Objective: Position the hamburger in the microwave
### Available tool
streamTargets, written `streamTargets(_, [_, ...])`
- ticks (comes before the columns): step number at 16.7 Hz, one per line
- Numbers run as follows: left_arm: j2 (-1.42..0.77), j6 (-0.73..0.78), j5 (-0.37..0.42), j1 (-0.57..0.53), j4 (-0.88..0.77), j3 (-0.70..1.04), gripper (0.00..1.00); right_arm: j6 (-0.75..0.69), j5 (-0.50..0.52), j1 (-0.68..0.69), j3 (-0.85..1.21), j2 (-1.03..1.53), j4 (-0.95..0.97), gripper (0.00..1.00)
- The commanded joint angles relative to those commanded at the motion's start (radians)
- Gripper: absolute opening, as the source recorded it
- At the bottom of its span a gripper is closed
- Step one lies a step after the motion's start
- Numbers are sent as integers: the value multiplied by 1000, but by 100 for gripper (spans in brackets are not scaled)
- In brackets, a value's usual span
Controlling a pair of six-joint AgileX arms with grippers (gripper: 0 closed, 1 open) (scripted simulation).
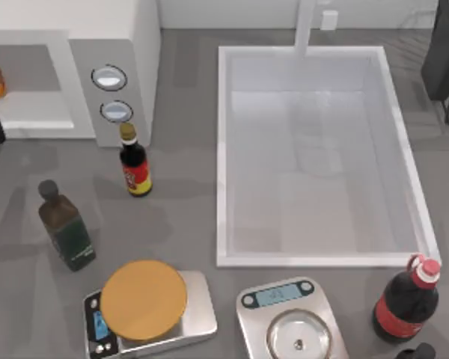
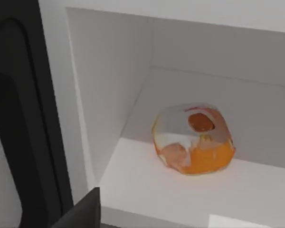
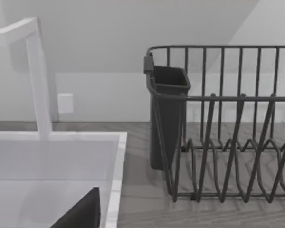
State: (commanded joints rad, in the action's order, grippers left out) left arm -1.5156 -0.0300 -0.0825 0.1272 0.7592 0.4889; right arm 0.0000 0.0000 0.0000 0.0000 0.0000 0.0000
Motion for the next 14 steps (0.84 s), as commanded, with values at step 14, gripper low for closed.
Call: streamTargets(14, [99,23,24,113,-279,9,100,0,0,0,0,0,0,100])
